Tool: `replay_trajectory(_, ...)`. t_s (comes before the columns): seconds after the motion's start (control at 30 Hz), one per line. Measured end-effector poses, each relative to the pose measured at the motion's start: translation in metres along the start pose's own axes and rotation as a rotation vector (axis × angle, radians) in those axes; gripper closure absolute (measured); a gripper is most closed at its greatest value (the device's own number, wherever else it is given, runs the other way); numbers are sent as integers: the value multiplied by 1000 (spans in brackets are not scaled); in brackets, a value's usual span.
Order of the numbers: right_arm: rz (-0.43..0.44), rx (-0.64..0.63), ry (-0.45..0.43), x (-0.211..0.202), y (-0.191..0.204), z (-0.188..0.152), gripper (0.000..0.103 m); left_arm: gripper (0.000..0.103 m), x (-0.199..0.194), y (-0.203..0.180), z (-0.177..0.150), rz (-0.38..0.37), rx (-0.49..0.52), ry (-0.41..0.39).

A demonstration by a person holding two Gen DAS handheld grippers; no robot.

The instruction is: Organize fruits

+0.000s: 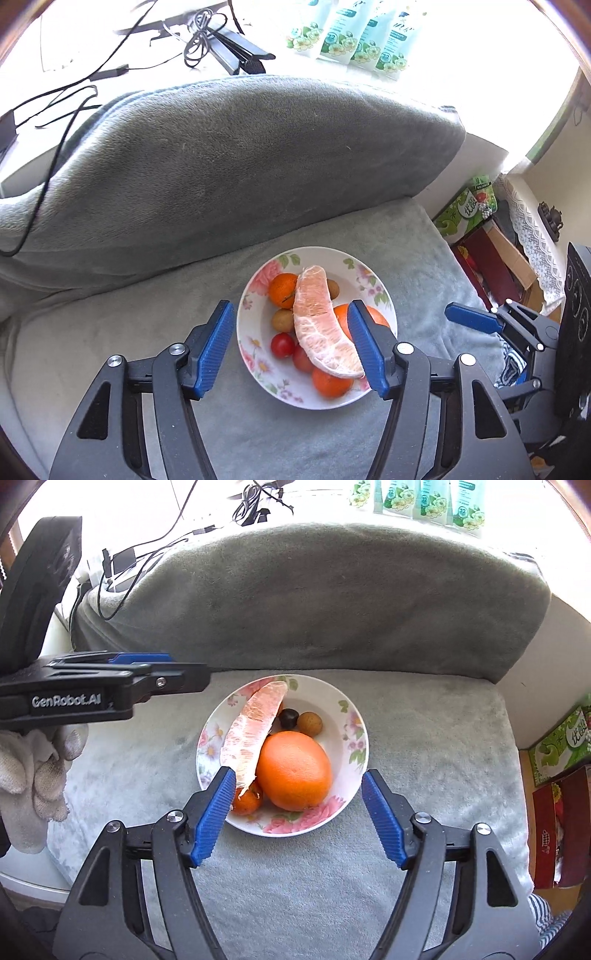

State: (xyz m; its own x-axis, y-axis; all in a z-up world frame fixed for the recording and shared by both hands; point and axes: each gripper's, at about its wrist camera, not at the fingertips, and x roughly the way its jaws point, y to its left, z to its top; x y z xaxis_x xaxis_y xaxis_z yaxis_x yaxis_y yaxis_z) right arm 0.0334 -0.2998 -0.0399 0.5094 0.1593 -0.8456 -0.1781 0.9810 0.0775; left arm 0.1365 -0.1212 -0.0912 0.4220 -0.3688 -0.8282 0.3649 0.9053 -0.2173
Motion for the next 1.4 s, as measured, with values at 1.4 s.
replay_trajectory(1.4,-53,59,-93,-45,-10,-5,29,34,-75,-26,-49,142,-65,-80)
